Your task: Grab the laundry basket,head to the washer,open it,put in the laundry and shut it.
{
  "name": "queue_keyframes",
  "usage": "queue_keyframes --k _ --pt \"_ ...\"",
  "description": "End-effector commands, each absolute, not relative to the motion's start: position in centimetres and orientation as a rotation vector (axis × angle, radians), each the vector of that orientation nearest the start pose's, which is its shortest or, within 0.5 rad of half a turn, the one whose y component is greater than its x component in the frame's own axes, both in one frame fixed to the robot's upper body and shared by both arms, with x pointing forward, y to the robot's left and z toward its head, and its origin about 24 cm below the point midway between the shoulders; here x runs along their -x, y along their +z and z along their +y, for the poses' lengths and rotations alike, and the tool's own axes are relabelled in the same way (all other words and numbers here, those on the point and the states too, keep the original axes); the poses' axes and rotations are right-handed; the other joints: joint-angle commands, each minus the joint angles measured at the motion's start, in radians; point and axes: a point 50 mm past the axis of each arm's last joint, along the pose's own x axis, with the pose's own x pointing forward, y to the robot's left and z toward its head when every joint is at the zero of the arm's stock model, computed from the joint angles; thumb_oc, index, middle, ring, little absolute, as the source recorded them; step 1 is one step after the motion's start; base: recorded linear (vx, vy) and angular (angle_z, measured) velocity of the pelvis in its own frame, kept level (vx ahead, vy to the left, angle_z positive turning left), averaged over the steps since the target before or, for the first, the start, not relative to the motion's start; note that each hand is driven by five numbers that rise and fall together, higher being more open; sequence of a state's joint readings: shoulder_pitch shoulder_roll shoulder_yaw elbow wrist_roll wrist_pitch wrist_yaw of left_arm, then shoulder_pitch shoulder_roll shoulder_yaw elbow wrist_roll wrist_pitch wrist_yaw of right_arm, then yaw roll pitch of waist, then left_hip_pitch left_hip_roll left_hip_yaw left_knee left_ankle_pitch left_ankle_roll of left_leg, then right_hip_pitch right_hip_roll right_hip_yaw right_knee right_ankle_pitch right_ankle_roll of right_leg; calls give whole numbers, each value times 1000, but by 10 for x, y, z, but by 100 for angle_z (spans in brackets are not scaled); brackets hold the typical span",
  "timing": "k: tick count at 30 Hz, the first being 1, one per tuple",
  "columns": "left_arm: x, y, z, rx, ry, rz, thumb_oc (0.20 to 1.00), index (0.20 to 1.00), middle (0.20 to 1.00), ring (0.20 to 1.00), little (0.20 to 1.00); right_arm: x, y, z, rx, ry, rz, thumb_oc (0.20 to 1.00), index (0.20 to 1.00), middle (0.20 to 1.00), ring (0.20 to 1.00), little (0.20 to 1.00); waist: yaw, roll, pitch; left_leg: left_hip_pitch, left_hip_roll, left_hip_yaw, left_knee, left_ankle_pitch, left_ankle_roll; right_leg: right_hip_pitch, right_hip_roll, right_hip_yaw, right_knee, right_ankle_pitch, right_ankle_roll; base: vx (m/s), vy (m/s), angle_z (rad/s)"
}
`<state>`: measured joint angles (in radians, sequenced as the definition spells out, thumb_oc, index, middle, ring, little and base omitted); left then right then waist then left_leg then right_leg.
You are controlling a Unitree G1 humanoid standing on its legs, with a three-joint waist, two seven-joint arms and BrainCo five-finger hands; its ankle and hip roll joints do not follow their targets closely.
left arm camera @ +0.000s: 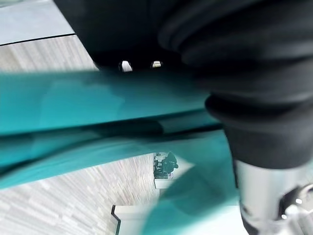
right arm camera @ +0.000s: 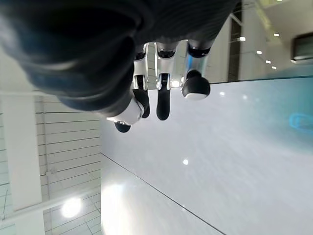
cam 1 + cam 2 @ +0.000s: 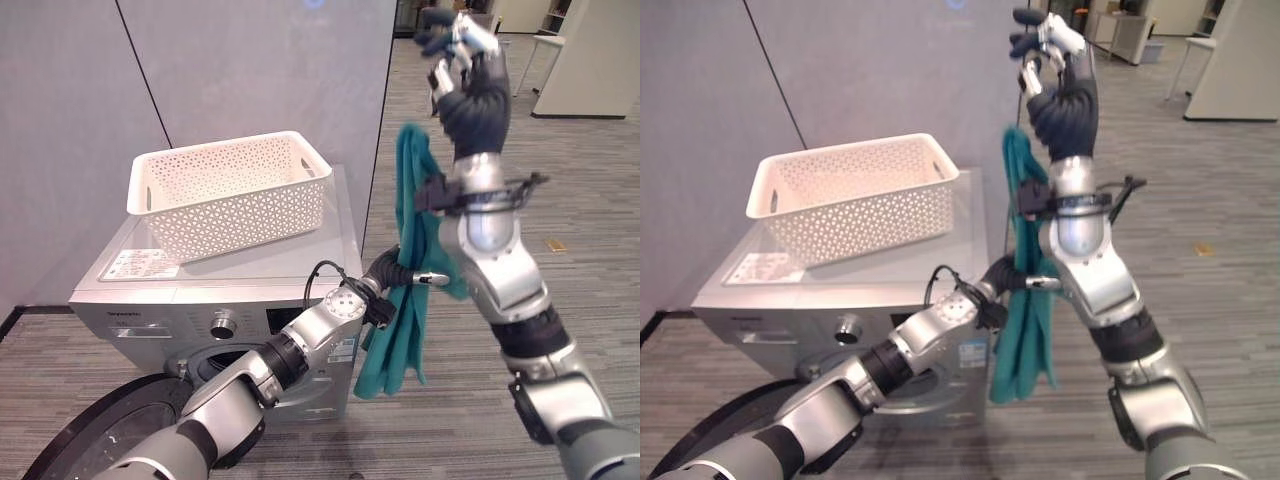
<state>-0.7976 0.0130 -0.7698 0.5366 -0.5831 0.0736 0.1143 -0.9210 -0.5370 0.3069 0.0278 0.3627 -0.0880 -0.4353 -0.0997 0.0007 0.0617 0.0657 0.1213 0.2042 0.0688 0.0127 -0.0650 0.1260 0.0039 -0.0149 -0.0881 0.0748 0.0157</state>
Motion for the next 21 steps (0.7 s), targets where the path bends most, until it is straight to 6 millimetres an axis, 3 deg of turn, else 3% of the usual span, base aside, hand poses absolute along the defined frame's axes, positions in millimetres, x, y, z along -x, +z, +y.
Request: queue_keyframes --k 1,9,13,14,21 --pt "-310 121 -75 6 -791 3 1000 1000 1000 1000 1000 -331 330 -140 39 -11 -899 200 200 200 200 200 29 2 -73 -169 47 -76 -12 122 -38 55 10 -71 62 -215 17 31 -7 -1" --pt "-306 125 -60 43 -850 -30 1000 1000 1000 1000 1000 -342 354 -168 123 -104 -886 200 200 200 200 200 42 0 -67 -179 36 -93 -7 122 -41 60 8 -89 55 -206 17 7 -1 3" --pt "-302 123 -46 82 -854 -46 1000 1000 1000 1000 1000 -339 353 -186 134 -158 -894 200 200 200 200 200 51 0 -59 -182 29 -104 -9 122 -41 64 6 -100 53 -208 16 31 0 14" --pt "-301 120 -44 101 -847 -35 200 200 200 200 200 -338 353 -187 131 -162 -898 200 200 200 200 200 51 -1 -59 -182 28 -105 -10 122 -41 67 5 -102 51 -208 17 47 -4 4" --pt "-307 115 -21 160 -731 -65 200 200 200 200 200 -332 335 -208 170 -242 -895 200 200 200 200 200 48 -4 -52 -172 15 -109 -23 113 -36 61 -1 -100 53 -207 19 44 -6 6"
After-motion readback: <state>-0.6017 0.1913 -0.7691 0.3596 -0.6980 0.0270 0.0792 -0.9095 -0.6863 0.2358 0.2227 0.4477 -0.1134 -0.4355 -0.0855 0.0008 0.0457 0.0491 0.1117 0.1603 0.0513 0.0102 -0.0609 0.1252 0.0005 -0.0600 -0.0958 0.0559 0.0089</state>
